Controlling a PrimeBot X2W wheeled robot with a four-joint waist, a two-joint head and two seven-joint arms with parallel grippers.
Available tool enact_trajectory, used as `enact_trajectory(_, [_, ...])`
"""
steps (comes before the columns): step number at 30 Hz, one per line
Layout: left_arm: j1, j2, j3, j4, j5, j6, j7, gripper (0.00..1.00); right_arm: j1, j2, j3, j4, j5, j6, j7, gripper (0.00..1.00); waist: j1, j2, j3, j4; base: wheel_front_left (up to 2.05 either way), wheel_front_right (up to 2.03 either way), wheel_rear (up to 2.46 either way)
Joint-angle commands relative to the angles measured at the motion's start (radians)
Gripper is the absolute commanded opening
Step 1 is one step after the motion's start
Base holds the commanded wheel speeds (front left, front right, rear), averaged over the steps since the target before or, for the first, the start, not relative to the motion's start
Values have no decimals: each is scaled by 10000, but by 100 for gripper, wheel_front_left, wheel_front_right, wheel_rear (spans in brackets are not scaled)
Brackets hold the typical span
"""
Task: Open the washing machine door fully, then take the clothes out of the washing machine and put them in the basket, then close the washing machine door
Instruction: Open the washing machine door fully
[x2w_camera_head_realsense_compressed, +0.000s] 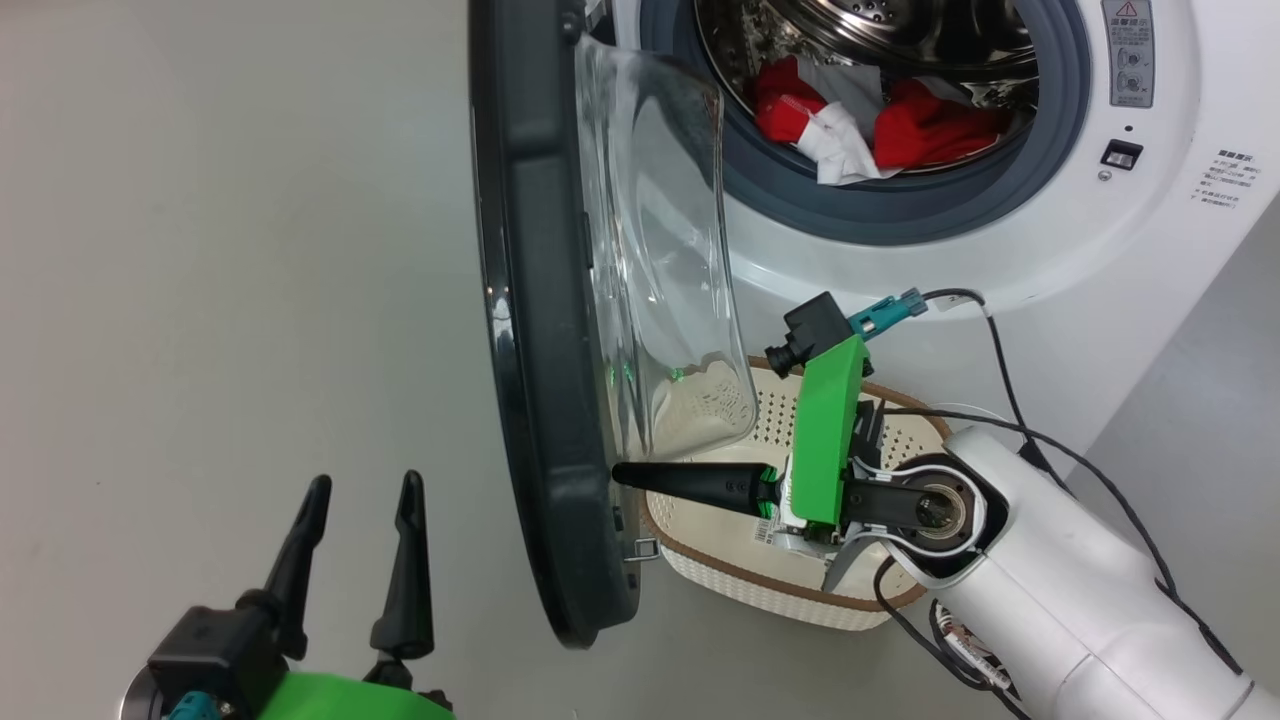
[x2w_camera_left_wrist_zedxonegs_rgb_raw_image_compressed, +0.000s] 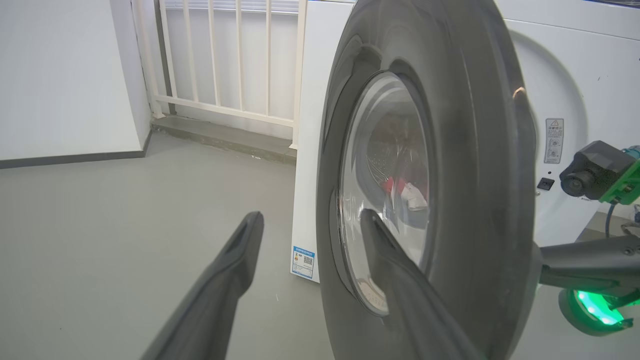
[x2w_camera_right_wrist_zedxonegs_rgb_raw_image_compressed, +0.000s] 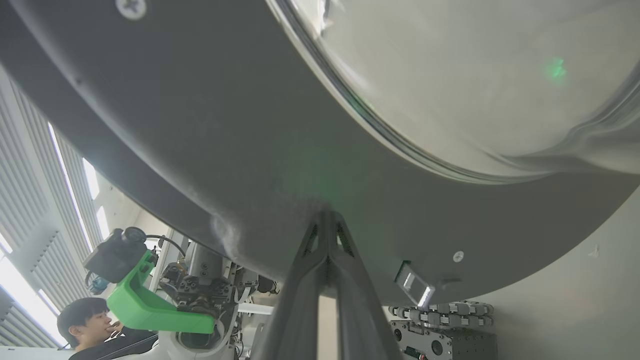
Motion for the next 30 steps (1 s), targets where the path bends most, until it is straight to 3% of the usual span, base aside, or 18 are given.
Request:
enact_trajectory(1, [-204,181,355,-230,-83,17,-53,100,-243,18,127,-398,-47,77,-240,0,0,0,-16,-16,0,0,0])
enact_trajectory(4, [-190,179,339,-213,-104,13,-61,100,-263,-370,384,-734,-531,77,-786,0,0,0,-59,-44,0,0,0])
enact_trajectory(5, [-179,186,335,-207,-108,13,-61,100,-233,-496,471,-867,-746,77,-969,13,0,0,-84,-53,0,0,0])
enact_trajectory(9, [-131,215,342,-225,-132,23,-62,100,-77,-1058,777,-1488,-2157,77,-1808,49,0,0,-144,-91,0,0,0])
enact_trajectory(11, [-115,228,333,-228,-141,19,-59,100,171,-1170,696,-1735,-2683,77,-2188,89,0,0,-182,-100,0,0,0])
enact_trajectory(12, [-105,237,329,-233,-146,16,-59,100,281,-1234,663,-1877,-3053,77,-2390,100,0,0,-195,-109,0,0,0])
enact_trajectory(20, [14,244,290,-266,-186,-1,-153,100,1503,-1410,-136,-3209,-7234,77,-3590,100,0,0,-250,-163,0,0,0])
enact_trajectory(24, [35,250,290,-265,-162,-11,-290,100,2494,-1065,-983,-4154,-9523,77,-3944,100,0,0,-268,-184,0,0,0])
enact_trajectory(25, [59,243,285,-277,-146,-2,-361,100,2945,-867,-1440,-4677,-10786,77,-4245,100,0,0,-254,-195,0,0,0])
enact_trajectory(30, [77,218,273,-265,-119,-5,-536,100,3991,-203,-2542,-5641,-13330,77,-5157,100,0,0,-248,-204,0,0,0])
